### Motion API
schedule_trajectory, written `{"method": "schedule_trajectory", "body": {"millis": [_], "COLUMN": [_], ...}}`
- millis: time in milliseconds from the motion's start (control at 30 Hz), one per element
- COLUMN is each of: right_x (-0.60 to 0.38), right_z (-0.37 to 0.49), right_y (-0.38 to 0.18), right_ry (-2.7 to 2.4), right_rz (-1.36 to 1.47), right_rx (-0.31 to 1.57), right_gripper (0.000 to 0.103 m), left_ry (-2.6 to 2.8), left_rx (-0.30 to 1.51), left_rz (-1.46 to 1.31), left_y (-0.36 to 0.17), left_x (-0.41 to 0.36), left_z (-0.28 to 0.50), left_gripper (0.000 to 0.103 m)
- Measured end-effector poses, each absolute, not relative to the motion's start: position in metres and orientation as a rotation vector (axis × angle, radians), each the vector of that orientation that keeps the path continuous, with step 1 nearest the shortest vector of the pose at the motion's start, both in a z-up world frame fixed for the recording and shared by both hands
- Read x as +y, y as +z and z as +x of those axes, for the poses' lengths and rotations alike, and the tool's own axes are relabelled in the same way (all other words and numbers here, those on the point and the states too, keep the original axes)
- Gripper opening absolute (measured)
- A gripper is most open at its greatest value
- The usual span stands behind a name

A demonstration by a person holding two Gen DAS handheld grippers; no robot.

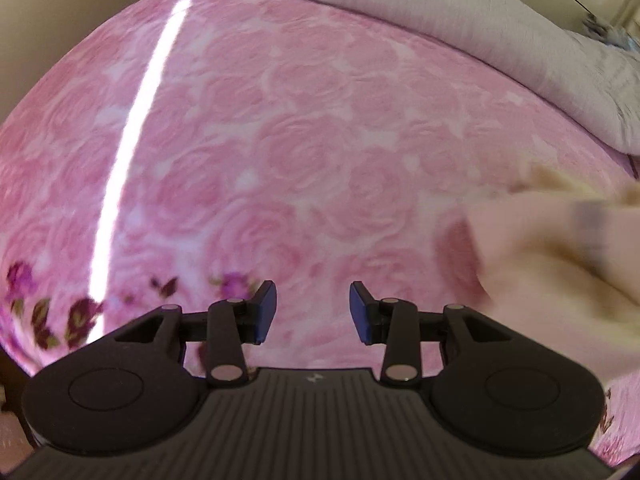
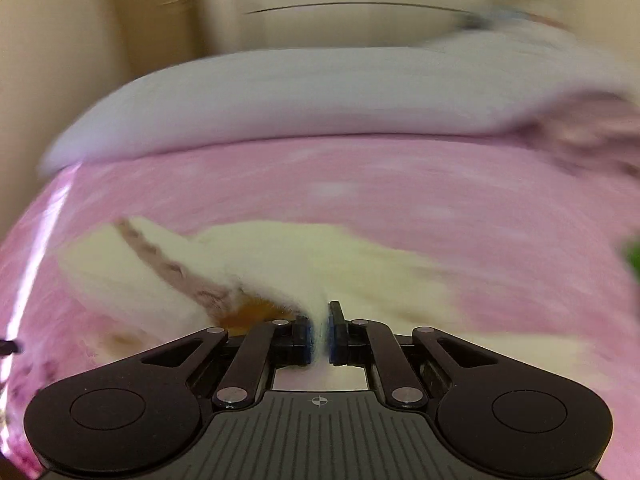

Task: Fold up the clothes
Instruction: 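Grasp the cream garment edge with the right gripper while the left gripper grasps another edge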

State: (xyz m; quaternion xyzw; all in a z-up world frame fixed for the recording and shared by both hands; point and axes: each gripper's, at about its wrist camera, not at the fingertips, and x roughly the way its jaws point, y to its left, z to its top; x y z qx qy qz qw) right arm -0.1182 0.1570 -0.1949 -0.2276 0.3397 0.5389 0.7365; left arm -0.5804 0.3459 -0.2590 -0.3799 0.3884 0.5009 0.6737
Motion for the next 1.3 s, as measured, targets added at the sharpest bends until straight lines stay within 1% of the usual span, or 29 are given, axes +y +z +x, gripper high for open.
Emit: {"method": "schedule_trajectory", "body": {"millis": [100,167,267,333,367,400,467,600,733,800,867,900,933,967,1033,1067,1100,1133,1167,1200,1233,1267,1300], "right_x": [0.101,0.073,0.046,0.025,0.013,0.001,-0.015,-0.027,-0.033,-0.033,-0.031,-0.029,-0.028,-0.026,-0.02,-0.017,-0.014,-0.01,-0.005,0.0,0.007,0.014,0.02], "right_z": [-0.032,0.022,0.084,0.107,0.116,0.124,0.135,0.16,0.175,0.186,0.196,0.2,0.203,0.205,0.208,0.209,0.21,0.211,0.21,0.207,0.203,0.198,0.194], "right_y": [-0.178,-0.186,-0.211,-0.22,-0.222,-0.225,-0.231,-0.241,-0.253,-0.263,-0.273,-0.279,-0.285,-0.292,-0.307,-0.315,-0.324,-0.332,-0.34,-0.344,-0.344,-0.342,-0.337], "right_ry": [0.922,0.735,0.52,0.459,0.454,0.449,0.442,0.422,0.438,0.452,0.479,0.494,0.507,0.519,0.538,0.54,0.535,0.531,0.538,0.544,0.555,0.573,0.597], "right_rz": [-0.504,-0.495,-0.522,-0.463,-0.401,-0.341,-0.24,-0.165,-0.094,-0.051,0.002,0.023,0.042,0.062,0.104,0.123,0.142,0.161,0.183,0.192,0.17,0.132,0.104], "right_rx": [0.75,0.782,0.884,0.943,0.978,1.01,1.06,1.123,1.144,1.158,1.183,1.195,1.208,1.22,1.238,1.248,1.259,1.271,1.284,1.286,1.27,1.247,1.227], "right_gripper": [0.006,0.007,0.016,0.024,0.035,0.049,0.059,0.061,0.062,0.065,0.069,0.072,0.073,0.075,0.077,0.077,0.077,0.077,0.077,0.077,0.068,0.034,0.022], "left_ry": [1.062,1.007,0.894,0.808,0.763,0.72,0.633,0.472,0.291,0.195,0.104,0.064,0.031,-0.001,-0.026,-0.02,0.001,0.022,0.043,0.063,0.084,0.104,0.124], "left_rx": [0.88,0.887,0.9,0.91,0.916,0.92,0.925,0.933,0.9,0.877,0.858,0.851,0.843,0.838,0.843,0.832,0.804,0.777,0.749,0.721,0.693,0.665,0.637], "left_rz": [-0.823,-0.809,-0.779,-0.771,-0.775,-0.778,-0.774,-0.783,-0.859,-0.933,-1.016,-1.049,-1.072,-1.094,-1.137,-1.148,-1.146,-1.143,-1.141,-1.138,-1.135,-1.132,-1.129], "left_y": [-0.259,-0.263,-0.273,-0.283,-0.289,-0.294,-0.305,-0.328,-0.35,-0.365,-0.38,-0.386,-0.392,-0.399,-0.415,-0.416,-0.409,-0.401,-0.393,-0.386,-0.378,-0.371,-0.363], "left_x": [0.345,0.343,0.335,0.331,0.33,0.33,0.33,0.329,0.331,0.333,0.332,0.331,0.33,0.328,0.325,0.324,0.324,0.325,0.325,0.325,0.325,0.326,0.326], "left_z": [-0.546,-0.518,-0.466,-0.433,-0.416,-0.398,-0.36,-0.288,-0.223,-0.19,-0.16,-0.147,-0.135,-0.122,-0.102,-0.103,-0.113,-0.123,-0.133,-0.143,-0.153,-0.164,-0.174], "left_gripper": [0.034,0.034,0.034,0.034,0.034,0.034,0.035,0.035,0.039,0.04,0.046,0.047,0.05,0.059,0.068,0.066,0.062,0.042,0.019,0.015,0.012,0.009,0.008]}}
